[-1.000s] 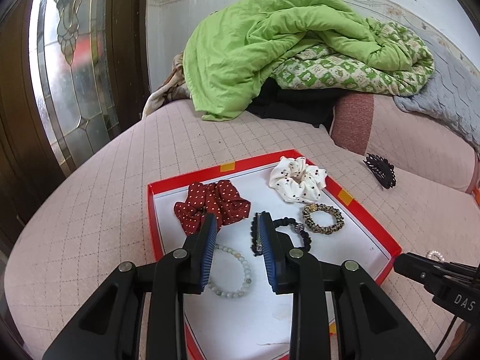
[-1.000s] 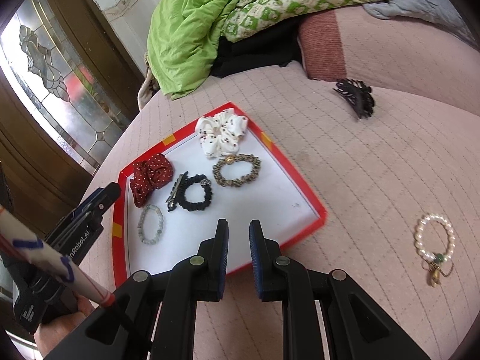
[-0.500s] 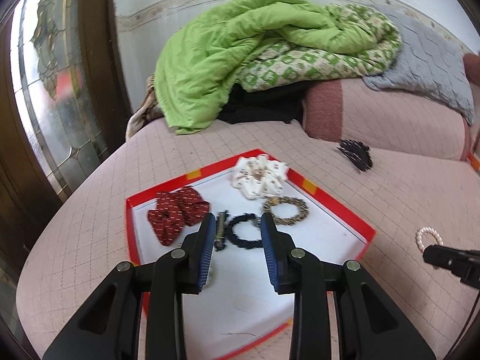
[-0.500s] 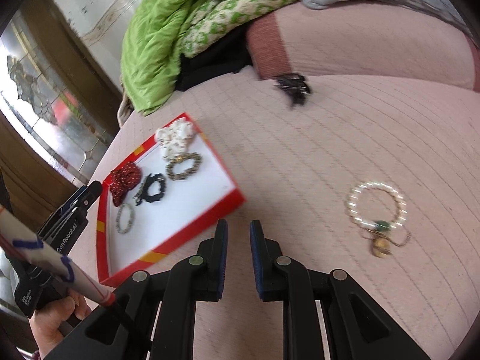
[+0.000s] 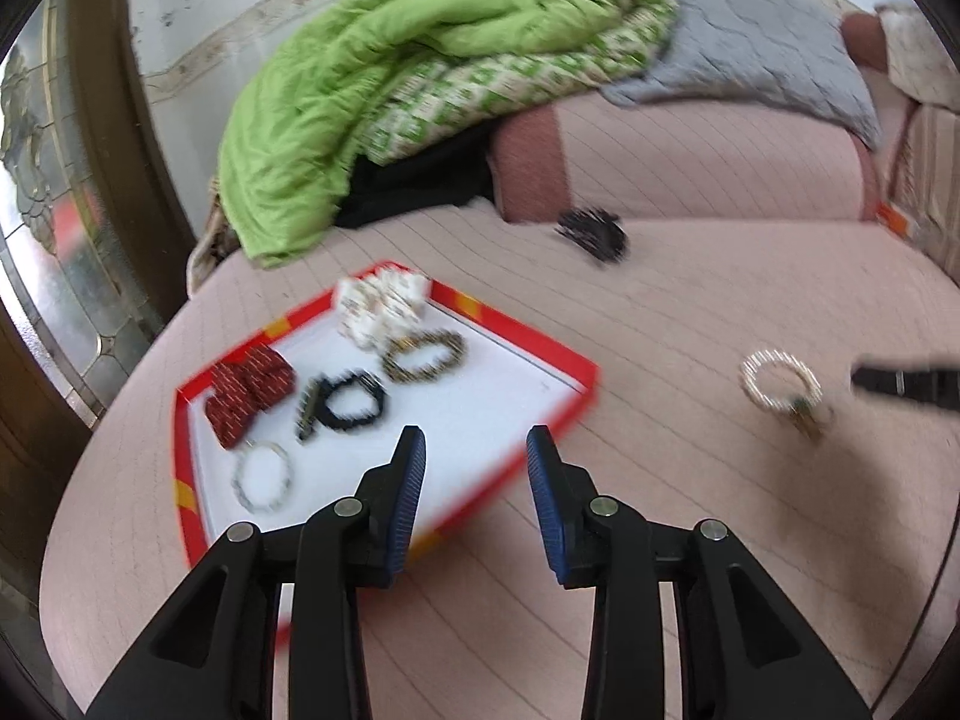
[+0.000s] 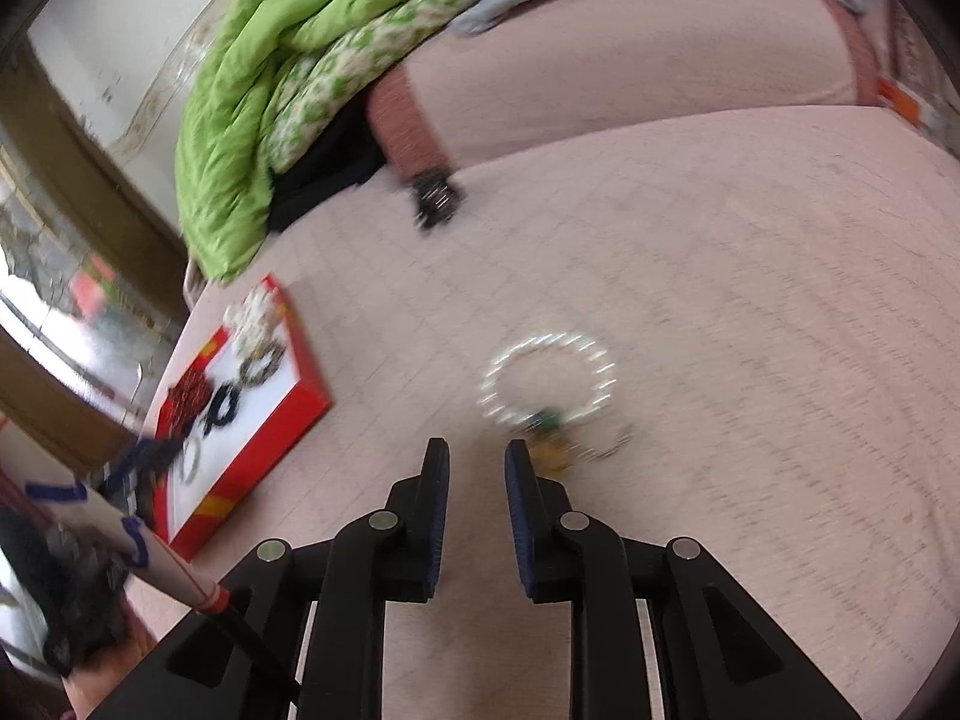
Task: Organize jewelry
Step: 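Move the left tool to the pearl bracelet and grasp it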
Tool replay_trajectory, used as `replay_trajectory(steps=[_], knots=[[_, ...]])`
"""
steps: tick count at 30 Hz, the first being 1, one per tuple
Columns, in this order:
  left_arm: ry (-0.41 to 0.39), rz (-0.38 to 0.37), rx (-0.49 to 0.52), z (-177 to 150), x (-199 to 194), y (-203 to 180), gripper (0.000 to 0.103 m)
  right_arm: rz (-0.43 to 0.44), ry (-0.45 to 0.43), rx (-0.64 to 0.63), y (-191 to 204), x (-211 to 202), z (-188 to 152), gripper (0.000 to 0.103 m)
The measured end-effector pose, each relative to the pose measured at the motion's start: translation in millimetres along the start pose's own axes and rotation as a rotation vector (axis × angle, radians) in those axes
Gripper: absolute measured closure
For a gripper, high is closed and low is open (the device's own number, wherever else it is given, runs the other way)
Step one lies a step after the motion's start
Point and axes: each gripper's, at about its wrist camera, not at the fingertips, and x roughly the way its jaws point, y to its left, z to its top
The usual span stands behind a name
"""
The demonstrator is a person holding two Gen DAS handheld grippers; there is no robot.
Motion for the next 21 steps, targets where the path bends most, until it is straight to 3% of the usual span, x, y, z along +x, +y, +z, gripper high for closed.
replay_trajectory(steps=[5, 9, 17, 21], knots=[[0.074, -0.075, 0.043, -13, 1, -41, 0.068, -0.011, -0.043, 0.112, -42, -15, 18, 0.078], [0.155, -0.182, 0.024, -9, 10, -70, 0.069, 0.008, -0.034, 0.228, -70, -16, 20, 0.078], [0.248, -0.311, -0.009, 45, 42, -111, 0.069, 0.087, -0.009, 0.322, -86, -19, 24, 0.078], [0.315, -0.305, 0.026, 61, 74, -134, 0.069, 0.11, 0.009, 0.347, -95, -18, 24, 0.078]])
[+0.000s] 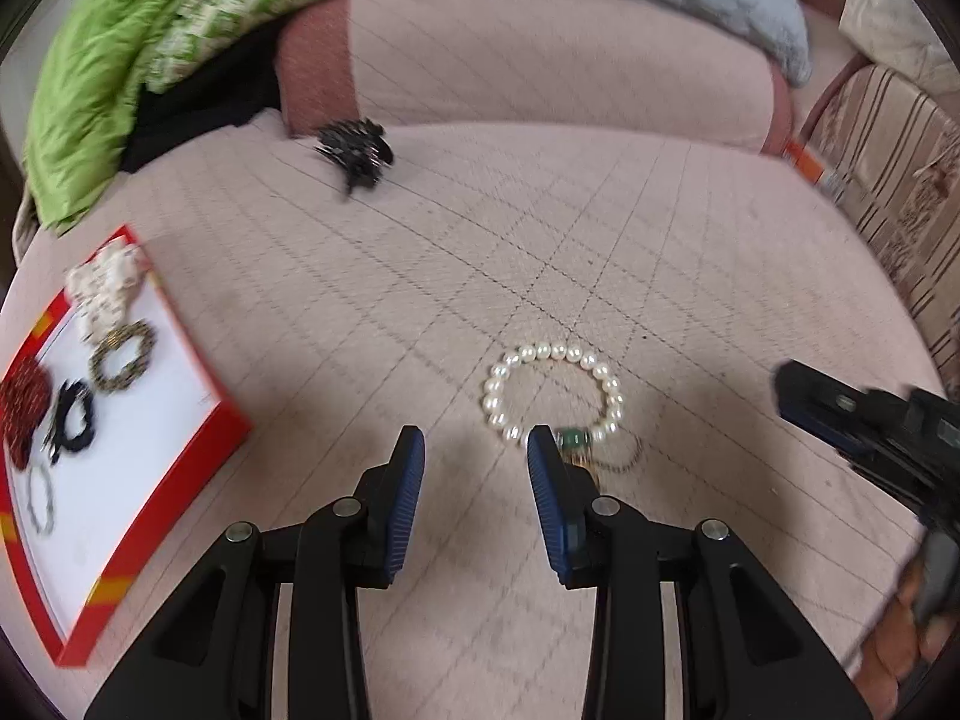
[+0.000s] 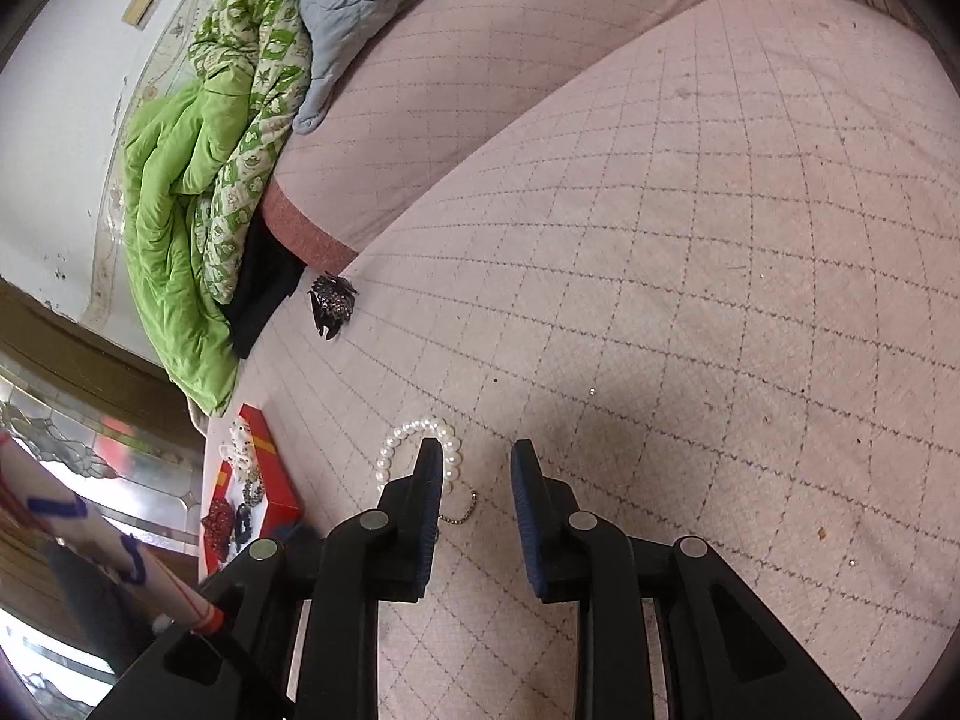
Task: Organize jewelry
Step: 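Move the left tool to the pearl bracelet and grasp it, then hold the pearl bracelet with the left tool while the right tool grasps the gold chain charm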
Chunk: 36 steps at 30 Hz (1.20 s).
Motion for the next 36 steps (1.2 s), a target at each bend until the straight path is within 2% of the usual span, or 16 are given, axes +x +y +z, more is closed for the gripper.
replay_trajectory(steps=[4, 7, 9, 10, 11, 16, 19, 23, 26, 31, 32, 36], knots=[[0.047, 0.017, 0.01, 14, 32, -10, 0.069, 0.015, -0.011, 0.007, -4, -5, 6, 0.078], [0.073, 0.063, 0.032, 18, 55, -15, 0.069, 0.018, -0.018, 0.011, -6, -8, 8, 0.078], [0.034, 0.082, 0.048, 16, 54, -16, 0.077, 0.016, -0.016, 0.007, -6, -7, 8, 0.078], [0.027, 0.086, 0.056, 14, 53, -17, 0.09, 0.015, -0.014, 0.005, -6, -6, 8, 0.077], [0.016, 0.077, 0.057, 11, 50, -17, 0.094, 0.014, -0.012, 0.003, -6, -6, 8, 0.077], [-0.014, 0.034, 0.032, -18, 29, -4, 0.094, 0.004, 0.004, -0.023, 1, 1, 4, 0.077], [-0.026, 0.022, 0.025, -52, 7, 7, 0.094, -0.013, 0.016, -0.055, 6, 4, -1, 0.078], [-0.028, -0.006, -0.063, -96, -21, 35, 0.094, -0.029, 0.048, -0.092, 11, 11, -8, 0.078], [-0.052, -0.008, -0.088, -129, -37, 49, 0.094, -0.023, 0.075, -0.126, 17, 17, -16, 0.078], [-0.077, 0.001, -0.072, -129, -43, 59, 0.094, -0.017, 0.16, -0.219, 37, 38, -40, 0.078], [-0.074, -0.019, -0.086, -128, -41, 62, 0.094, -0.022, 0.17, -0.234, 39, 42, -44, 0.078], [-0.072, -0.036, -0.087, -123, -37, 64, 0.094, -0.071, 0.169, -0.286, 45, 52, -53, 0.078]])
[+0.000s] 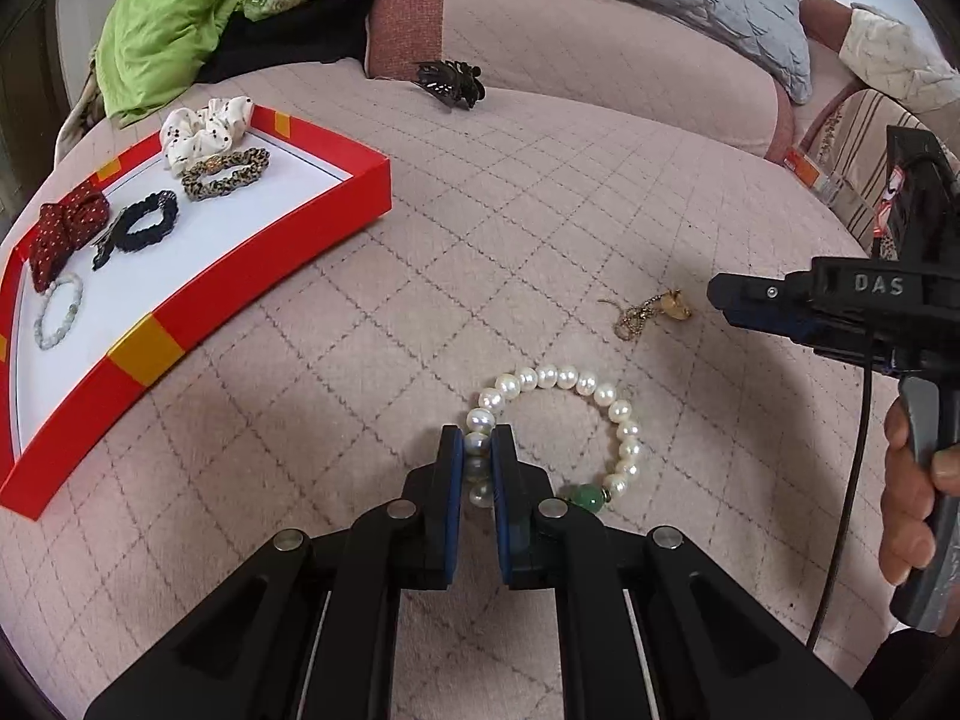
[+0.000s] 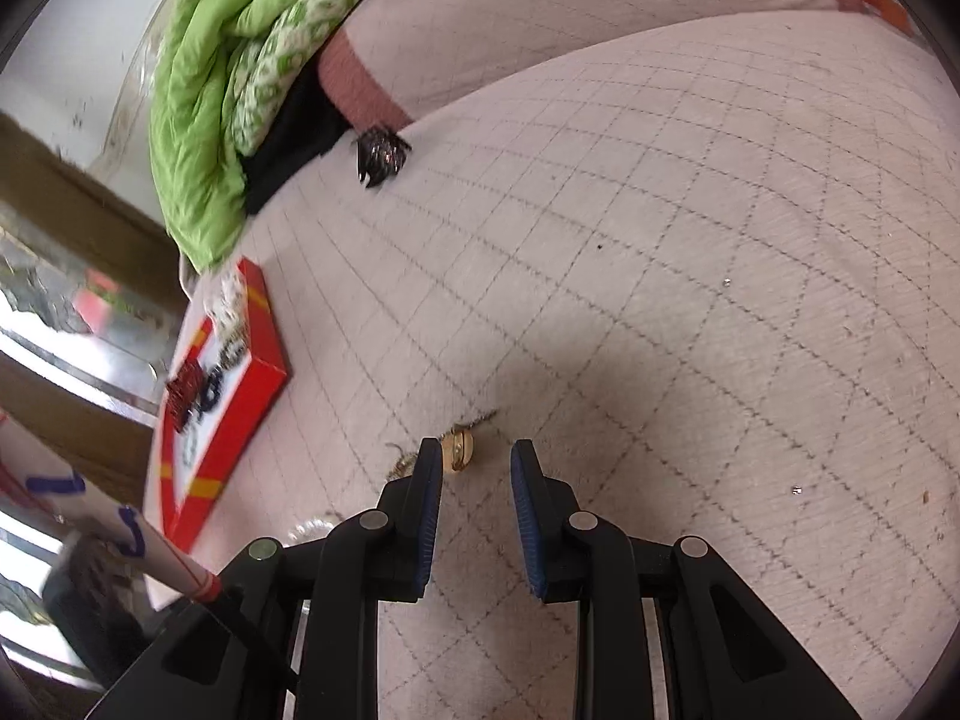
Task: Organize jewelry
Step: 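Hold the pearl bracelet with the left tool while the right tool grasps the gold chain charm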
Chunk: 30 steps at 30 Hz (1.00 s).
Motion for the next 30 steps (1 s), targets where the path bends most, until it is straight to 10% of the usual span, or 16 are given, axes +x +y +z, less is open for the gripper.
replay_trajectory(steps=[16, 30], knots=[[-0.01, 0.028, 0.048, 0, 3, -8, 0.094, -0.138, -0.024, -0.225, 41, 30, -3, 0.087], [-0.103, -0.049, 0.033, 7, -15, -11, 0.094, -0.01, -0.143, -0.157, 41, -17, 6, 0.093]])
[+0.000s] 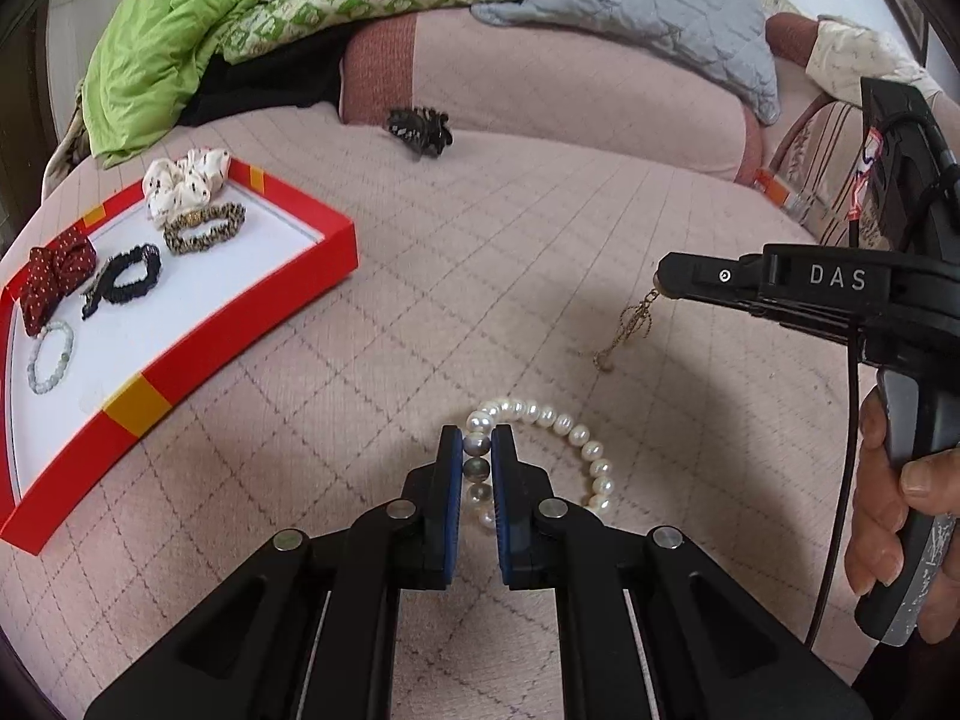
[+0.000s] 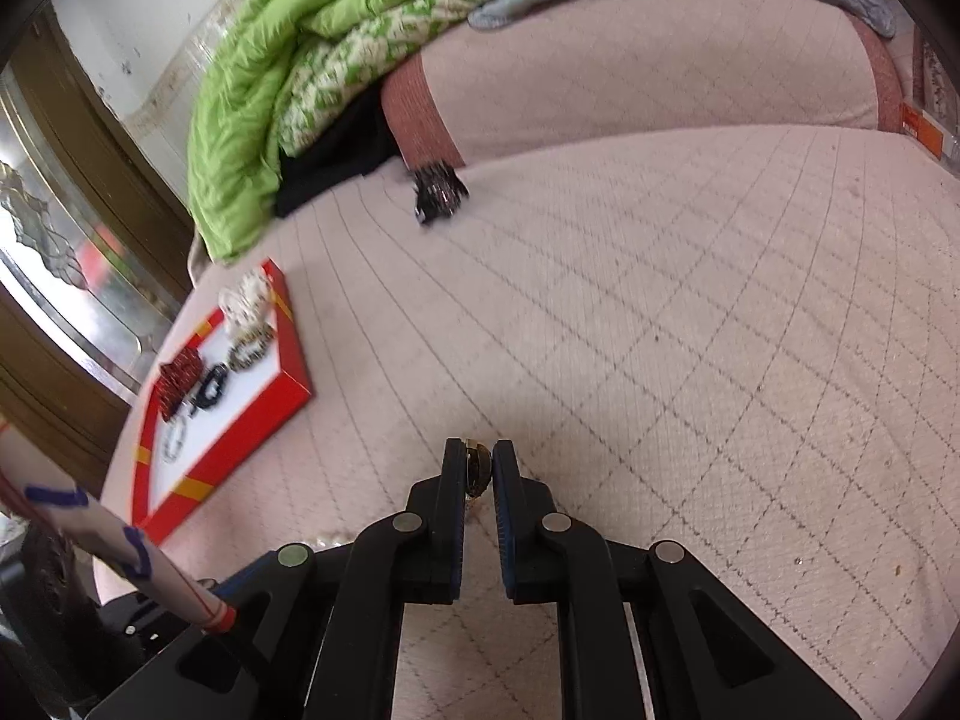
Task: Organize jewelry
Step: 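Hold the pearl bracelet with the left tool while the right tool grasps the gold chain charm, then carry the pearl bracelet into the tray while the right tool carries the gold charm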
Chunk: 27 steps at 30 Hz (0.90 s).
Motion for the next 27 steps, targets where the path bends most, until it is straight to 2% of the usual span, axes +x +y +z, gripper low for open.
replay_trajectory(steps=[12, 27], knots=[[-0.09, 0.036, 0.046, 7, -25, -6, 0.094, 0.045, -0.053, -0.014, 11, -17, 2, 0.093], [-0.114, 0.075, 0.056, 7, -35, -2, 0.094, 0.065, -0.077, -0.053, 22, -26, 1, 0.093]])
